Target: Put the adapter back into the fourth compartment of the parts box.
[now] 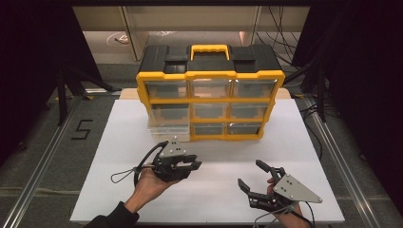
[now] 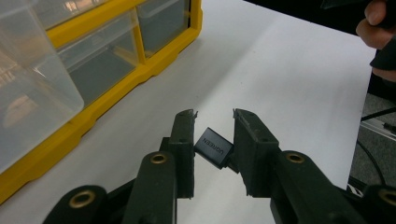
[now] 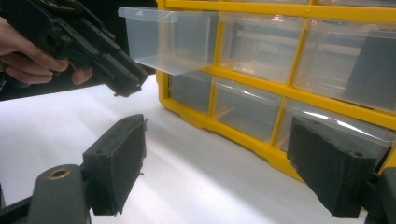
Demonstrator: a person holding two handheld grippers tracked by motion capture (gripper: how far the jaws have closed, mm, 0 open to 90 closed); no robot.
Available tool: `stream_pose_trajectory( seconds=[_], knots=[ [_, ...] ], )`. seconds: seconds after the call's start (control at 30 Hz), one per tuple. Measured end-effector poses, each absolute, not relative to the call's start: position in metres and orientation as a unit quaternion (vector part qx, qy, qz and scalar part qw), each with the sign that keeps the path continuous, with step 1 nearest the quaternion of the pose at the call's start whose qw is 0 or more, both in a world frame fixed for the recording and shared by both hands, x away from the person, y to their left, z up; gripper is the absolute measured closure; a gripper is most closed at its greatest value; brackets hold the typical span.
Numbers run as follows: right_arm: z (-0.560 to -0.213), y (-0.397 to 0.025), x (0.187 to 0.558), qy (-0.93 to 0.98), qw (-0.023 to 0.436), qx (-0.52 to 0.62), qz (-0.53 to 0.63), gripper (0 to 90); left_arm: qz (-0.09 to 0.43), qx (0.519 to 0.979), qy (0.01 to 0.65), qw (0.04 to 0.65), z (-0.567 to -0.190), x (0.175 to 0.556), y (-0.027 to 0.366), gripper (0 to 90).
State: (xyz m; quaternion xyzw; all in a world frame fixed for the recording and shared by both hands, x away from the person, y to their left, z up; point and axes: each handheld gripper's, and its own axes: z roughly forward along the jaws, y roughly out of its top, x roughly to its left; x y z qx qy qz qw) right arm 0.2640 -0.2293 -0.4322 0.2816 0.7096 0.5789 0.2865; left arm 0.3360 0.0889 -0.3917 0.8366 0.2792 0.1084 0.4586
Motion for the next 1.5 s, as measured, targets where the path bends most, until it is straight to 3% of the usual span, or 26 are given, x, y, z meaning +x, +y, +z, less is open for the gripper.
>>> stream_pose_trajectory(
  seconds=[1.5],
  knots=[
    [-0.432, -0.229, 0.264, 0.71, 0.287, 0.281, 0.579, 20.7, 0.153, 0.792, 0.292, 0.513, -0.355, 0.337, 0.116, 69.5]
  ],
)
